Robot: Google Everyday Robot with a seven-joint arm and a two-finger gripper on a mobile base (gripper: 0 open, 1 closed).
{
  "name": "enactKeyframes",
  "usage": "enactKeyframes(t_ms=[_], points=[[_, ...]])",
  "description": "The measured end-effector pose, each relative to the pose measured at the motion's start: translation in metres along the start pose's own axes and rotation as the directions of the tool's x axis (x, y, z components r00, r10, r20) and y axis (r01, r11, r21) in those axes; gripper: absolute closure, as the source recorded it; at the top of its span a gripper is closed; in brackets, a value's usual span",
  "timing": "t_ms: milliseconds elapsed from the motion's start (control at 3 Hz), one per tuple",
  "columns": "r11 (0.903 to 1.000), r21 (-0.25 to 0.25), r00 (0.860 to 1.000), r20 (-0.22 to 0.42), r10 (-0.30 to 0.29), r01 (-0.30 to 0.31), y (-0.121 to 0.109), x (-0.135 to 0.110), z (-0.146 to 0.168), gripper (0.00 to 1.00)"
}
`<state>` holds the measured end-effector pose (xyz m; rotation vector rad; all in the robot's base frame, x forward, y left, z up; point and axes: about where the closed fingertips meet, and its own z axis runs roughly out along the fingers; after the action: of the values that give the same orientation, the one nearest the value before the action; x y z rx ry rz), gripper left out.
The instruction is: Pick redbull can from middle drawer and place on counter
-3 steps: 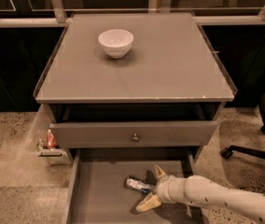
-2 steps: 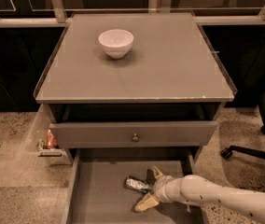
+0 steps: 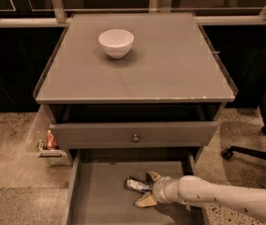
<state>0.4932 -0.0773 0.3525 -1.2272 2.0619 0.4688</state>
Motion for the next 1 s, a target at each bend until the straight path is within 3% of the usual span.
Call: enactKeyframes(t_ms=[1000], points=[[1.0,0.0,1.0,0.0,0.0,0.0,0.0,0.0,0.0,0.88]])
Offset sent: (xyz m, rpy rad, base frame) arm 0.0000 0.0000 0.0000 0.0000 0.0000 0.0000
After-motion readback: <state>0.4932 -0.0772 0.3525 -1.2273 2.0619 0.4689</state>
